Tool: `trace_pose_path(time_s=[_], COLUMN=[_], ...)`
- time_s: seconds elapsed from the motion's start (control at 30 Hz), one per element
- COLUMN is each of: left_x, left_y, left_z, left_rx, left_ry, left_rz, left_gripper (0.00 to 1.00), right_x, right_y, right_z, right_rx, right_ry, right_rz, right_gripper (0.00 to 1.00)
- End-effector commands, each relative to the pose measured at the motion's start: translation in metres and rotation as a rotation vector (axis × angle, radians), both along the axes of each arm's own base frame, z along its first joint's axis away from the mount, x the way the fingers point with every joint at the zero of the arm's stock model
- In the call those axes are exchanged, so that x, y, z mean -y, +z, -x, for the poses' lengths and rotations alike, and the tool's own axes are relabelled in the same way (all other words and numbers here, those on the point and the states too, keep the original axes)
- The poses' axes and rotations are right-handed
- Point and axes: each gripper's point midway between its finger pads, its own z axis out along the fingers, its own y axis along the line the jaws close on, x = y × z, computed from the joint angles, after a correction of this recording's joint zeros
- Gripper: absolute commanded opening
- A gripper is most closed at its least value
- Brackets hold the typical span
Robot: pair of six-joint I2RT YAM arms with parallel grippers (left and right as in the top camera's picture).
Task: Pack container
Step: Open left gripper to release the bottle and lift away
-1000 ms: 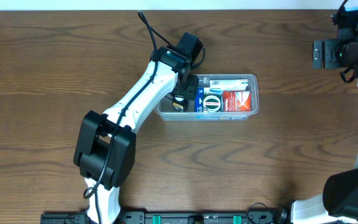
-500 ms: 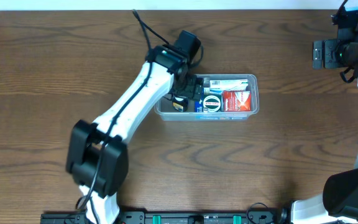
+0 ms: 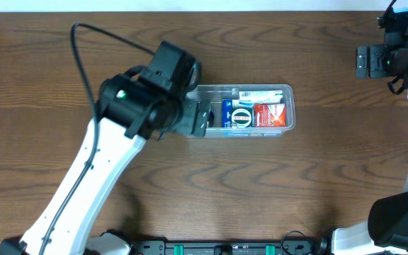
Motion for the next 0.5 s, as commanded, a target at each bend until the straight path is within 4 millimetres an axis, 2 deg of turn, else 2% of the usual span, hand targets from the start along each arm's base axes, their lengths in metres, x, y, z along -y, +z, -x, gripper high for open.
trace_pose_path(time_s=[0.0,0.07,0.27,0.37,0.47], left_x=[-0.024,-0.040,-0.070,-0.085,-0.107], left_y=[0.014,0.026,0.063,0.073,0.079], left_z=[0.013,0.017,0.030,0.032,0.022], left_rx=[0.042,0.097,0.255,0.336,0.458], left_ry=[0.012,0.051,0.122,0.174,0.269], left_rz=[-0.076,-0.101,-0.079,-0.064,-0.022], left_gripper=[0.98,0.98,0.98,0.98,0.98], right_x=[0.000,0.000,0.000,0.000,0.000], right_y=[0.003,0.003,0.003,0.003,0.003], right_z=[0.000,0.000,0.000,0.000,0.000], right_rx=[0.010,0.010,0.010,0.010,0.010], right_ry=[-0.007,-0.007,-0.007,-0.007,-0.007], right_rz=[-0.007,-0.007,-0.007,-0.007,-0.007], right_gripper=[0.99,0.99,0.99,0.99,0.99])
